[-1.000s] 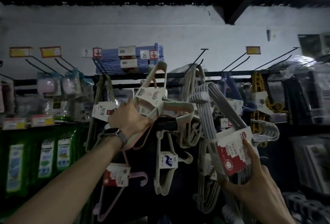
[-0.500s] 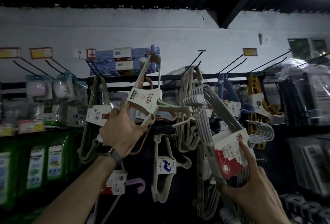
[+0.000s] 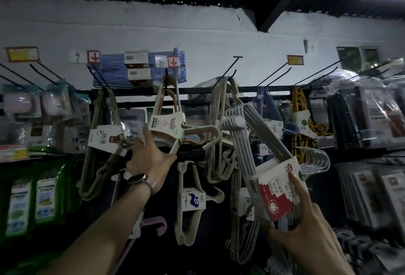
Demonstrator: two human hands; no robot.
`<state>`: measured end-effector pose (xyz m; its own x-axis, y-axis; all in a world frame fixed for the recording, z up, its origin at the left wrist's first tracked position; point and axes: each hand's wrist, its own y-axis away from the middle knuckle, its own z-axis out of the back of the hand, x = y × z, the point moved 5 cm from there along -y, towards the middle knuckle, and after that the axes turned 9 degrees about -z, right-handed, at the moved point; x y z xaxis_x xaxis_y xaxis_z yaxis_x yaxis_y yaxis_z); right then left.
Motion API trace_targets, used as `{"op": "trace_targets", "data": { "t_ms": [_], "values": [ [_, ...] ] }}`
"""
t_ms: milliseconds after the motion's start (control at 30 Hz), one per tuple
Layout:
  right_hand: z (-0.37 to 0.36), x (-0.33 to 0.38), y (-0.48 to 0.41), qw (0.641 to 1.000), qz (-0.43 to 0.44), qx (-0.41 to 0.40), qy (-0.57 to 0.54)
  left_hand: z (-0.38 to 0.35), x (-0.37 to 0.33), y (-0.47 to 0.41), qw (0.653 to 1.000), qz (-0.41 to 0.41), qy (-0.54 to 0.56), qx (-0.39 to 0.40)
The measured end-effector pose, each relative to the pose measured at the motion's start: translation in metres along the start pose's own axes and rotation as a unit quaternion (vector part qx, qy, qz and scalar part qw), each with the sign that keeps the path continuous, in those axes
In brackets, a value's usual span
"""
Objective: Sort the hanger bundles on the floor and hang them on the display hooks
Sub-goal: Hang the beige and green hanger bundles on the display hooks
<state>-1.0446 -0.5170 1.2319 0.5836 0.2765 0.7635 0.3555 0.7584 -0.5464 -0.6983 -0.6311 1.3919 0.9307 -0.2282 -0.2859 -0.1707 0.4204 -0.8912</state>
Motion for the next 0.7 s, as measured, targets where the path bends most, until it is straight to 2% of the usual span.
{"op": "trace_targets", "data": {
  "t_ms": [267,700],
  "values": [
    [-0.001,0.009,0.003,0.999,0.008,0.008,0.030,-0.055,-0.003,-0.007,0.992,0.001,-0.076,0.099],
    [-0.016,0.021,0.000,1.000,-0.004,0.007,0.021,-0.102,0.029,-0.046,0.982,0.022,-0.104,0.154]
  ]
}}
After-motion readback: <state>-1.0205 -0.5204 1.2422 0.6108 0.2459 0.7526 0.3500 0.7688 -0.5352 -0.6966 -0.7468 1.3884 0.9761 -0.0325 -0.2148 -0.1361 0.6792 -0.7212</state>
